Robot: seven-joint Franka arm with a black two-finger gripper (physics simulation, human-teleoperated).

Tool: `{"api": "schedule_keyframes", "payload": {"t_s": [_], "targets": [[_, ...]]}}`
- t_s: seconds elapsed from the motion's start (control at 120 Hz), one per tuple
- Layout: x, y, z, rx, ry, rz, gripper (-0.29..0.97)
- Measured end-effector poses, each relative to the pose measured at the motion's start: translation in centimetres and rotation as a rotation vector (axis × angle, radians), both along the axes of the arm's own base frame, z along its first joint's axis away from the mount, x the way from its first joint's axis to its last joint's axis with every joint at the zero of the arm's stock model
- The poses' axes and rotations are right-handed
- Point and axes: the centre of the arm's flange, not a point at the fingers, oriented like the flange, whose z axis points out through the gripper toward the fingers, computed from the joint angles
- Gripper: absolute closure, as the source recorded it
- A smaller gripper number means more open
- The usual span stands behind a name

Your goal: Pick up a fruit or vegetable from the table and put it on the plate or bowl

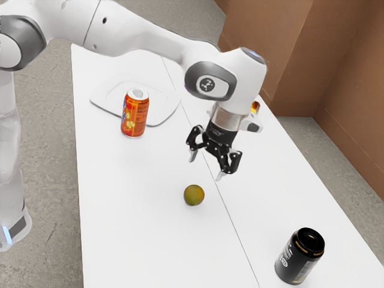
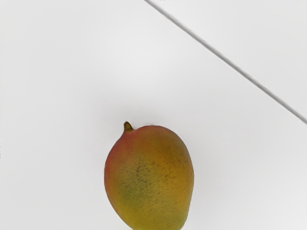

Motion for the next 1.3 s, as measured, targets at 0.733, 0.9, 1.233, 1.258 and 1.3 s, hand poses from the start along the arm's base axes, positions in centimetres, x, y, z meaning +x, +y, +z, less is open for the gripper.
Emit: {"api": "schedule_keyframes", "payload": {"t_s": [0.733, 0.9, 1.233, 1.258, 1.3], "targets": [[-2.4, -1.5, -5.0, 0.014, -0.068, 0.154, 0.0], [-2.6, -1.6, -6.1, 0.016, -0.068, 0.17, 0.0], [-2.7, -1.4, -8.2, 0.017, -0.061, 0.199, 0.0], [-2.6, -1.4, -8.3, 0.017, -0.062, 0.2, 0.0], [-2.6, -1.3, -8.3, 0.016, -0.063, 0.203, 0.0]]}}
